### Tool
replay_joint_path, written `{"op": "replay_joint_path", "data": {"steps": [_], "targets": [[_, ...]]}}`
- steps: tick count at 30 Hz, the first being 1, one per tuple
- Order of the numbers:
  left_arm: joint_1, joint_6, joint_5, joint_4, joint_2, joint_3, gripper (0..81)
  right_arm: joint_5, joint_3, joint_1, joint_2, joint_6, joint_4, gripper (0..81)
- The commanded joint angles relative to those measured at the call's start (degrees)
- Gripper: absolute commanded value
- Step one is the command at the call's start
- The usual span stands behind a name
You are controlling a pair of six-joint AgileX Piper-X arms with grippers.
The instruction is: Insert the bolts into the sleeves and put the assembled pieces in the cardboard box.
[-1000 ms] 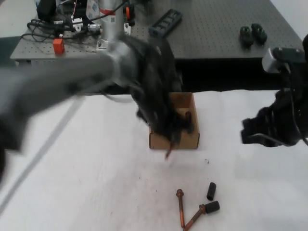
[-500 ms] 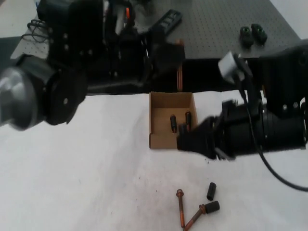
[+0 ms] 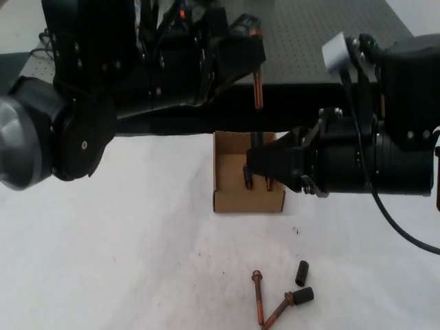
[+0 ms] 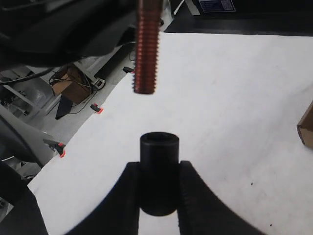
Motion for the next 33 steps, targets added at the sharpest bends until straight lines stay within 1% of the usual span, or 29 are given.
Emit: {"op": "replay_joint_path", "data": {"steps": [1, 5, 11, 22, 27, 28, 29, 31, 33], "targets": [[0.2, 1.1, 0.6, -1.1, -0.5, -0.3, 0.6, 0.5, -0.4, 0.2, -0.8, 0.2, -3.4, 5.0], [0.2, 1.1, 0.7, -1.1, -0.5, -0.3, 0.6, 1.8, -0.4, 0.2, -0.8, 0.2, -4.0, 5.0], [0.2, 1.1, 2.3, -0.1, -0.5, -0.3, 0.6, 3.5, -0.4, 0.2, -0.8, 0.2, -8.6, 5.0], [0.2, 1.5, 3.7, 0.6, -0.5, -0.3, 0.6, 3.5, -0.4, 0.2, -0.8, 1.2, -10.4, 5.0], [0.2, 1.9, 8.4, 0.6, -0.5, -0.3, 0.1, 3.5, -0.4, 0.2, -0.8, 1.2, -13.1, 5.0], [0.2, 1.9, 9.0, 0.6, -0.5, -0.3, 1.9, 3.5, -0.4, 0.2, -0.8, 1.2, -13.7, 5.0], [0.2, 2.3, 9.5, 0.6, -0.5, -0.3, 6.2, 3.5, -0.4, 0.2, -0.8, 1.4, -14.2, 5.0], [0.2, 3.4, 9.6, 0.6, -0.5, -0.3, 20.0, 3.5, -0.4, 0.2, -0.8, 1.9, -14.2, 5.0], [0.2, 5.2, 9.6, 0.6, -0.5, -0.3, 39.0, 3.5, -0.4, 0.2, -0.8, 2.6, -14.2, 5.0]]}}
